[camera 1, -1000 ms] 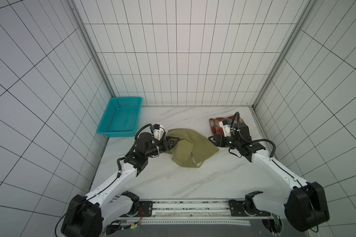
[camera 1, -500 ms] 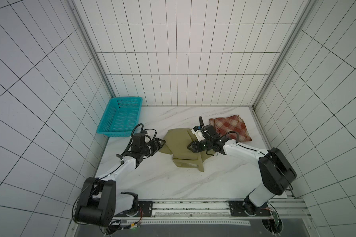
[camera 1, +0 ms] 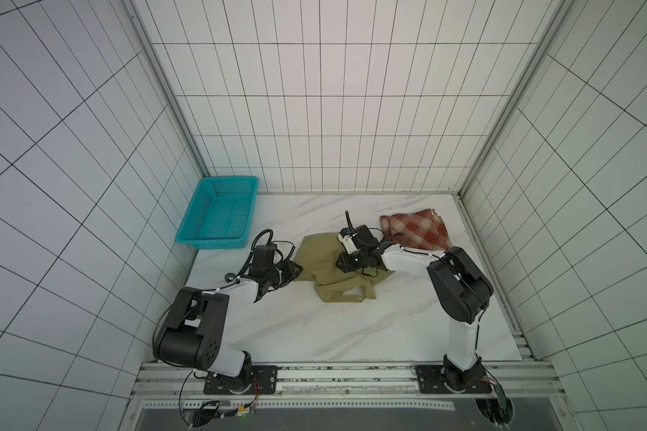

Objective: Fold and stack skirts
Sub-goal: Rotate the skirt at the center of the table.

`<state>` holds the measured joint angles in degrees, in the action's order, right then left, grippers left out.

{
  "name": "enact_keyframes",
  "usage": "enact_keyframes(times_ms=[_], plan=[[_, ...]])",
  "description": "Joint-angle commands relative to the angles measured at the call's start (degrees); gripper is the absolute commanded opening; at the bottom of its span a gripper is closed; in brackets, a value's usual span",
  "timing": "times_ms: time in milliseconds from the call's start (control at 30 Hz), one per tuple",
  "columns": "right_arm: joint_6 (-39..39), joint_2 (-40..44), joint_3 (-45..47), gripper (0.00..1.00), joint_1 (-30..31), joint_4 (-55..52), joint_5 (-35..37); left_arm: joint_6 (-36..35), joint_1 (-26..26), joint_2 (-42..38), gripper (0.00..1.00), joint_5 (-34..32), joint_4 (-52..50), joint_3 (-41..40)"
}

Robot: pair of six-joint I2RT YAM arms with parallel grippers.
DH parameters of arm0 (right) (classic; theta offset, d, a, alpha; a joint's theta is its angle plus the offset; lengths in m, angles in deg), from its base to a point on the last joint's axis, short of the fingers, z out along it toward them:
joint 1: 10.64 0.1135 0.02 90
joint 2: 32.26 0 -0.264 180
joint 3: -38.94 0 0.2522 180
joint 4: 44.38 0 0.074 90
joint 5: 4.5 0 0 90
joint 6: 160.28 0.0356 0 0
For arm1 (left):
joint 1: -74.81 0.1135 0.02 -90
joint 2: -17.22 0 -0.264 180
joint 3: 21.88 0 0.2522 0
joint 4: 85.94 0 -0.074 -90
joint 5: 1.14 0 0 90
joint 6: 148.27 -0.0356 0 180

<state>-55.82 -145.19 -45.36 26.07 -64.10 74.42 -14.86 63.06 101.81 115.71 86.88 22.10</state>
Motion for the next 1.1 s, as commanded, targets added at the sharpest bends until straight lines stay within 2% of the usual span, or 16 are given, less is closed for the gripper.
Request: enact_keyframes(times_ms=[0, 67, 167, 233, 300, 400, 533, 567, 633, 667, 700, 800, 867, 1067], plan=[[-4.3, -3.4, -9.9, 0.35, -0.7, 0.2, 0.4, 2.2, -1.1, -2.6, 0.15, -0.2, 3.9, -3.8], [-5.4, -5.8, -13.4, 0.31, -0.7, -0.3, 0.1, 2.7, -2.0, -3.7, 0.11, -0.4, 3.9, -5.4], [-6.8, -8.5, -17.7, 0.31, -0.7, -0.5, -1.8, 4.1, -3.4, -5.5, 0.05, -1.2, 4.5, -7.5], [-7.2, -9.6, -20.0, 0.35, -0.6, -1.2, -2.6, 5.4, -5.1, -6.8, 0.01, -1.9, 5.1, -8.5], [-7.5, -9.6, -20.8, 0.39, -0.8, -1.7, -3.6, 6.8, -8.1, -7.7, 0.00, -3.0, 6.1, -8.8], [-6.1, -6.7, -18.5, 0.46, -2.2, -1.3, -5.4, 7.2, -14.7, -8.3, 0.00, -5.8, 6.6, -7.3], [-2.9, 1.6, -10.6, 0.54, -5.7, 0.6, -5.9, 5.3, -22.0, -7.0, 0.00, -7.9, 6.4, -3.0], [-2.2, 4.2, -8.4, 0.55, -6.8, 0.9, -5.8, 4.8, -23.1, -6.6, 0.02, -7.8, 6.4, -1.8], [-1.2, 9.3, -4.1, 0.56, -8.7, 1.1, -5.0, 3.8, -24.1, -6.0, 0.35, -6.0, 6.5, 0.0], [-0.8, 11.9, -1.8, 0.56, -9.4, 1.1, -3.8, 3.6, -24.2, -6.1, 0.48, -4.9, 6.5, 0.9], [-0.5, 14.8, 0.6, 0.57, -9.7, 1.1, -2.7, 3.0, -24.2, -6.9, 0.54, -3.9, 5.9, 1.7], [-0.4, 22.1, 6.9, 0.58, -9.5, 1.0, -1.2, 0.8, -23.4, -11.4, 0.61, -3.7, 1.3, 4.0], [0.1, 25.7, 10.5, 0.58, -8.0, 1.0, -1.6, -0.2, -21.3, -14.7, 0.62, -3.3, -2.6, 4.8], [3.0, 31.9, 20.9, 0.58, -0.9, 2.6, -0.5, -2.2, -8.5, -20.3, 0.63, 3.6, -7.6, 2.1]])
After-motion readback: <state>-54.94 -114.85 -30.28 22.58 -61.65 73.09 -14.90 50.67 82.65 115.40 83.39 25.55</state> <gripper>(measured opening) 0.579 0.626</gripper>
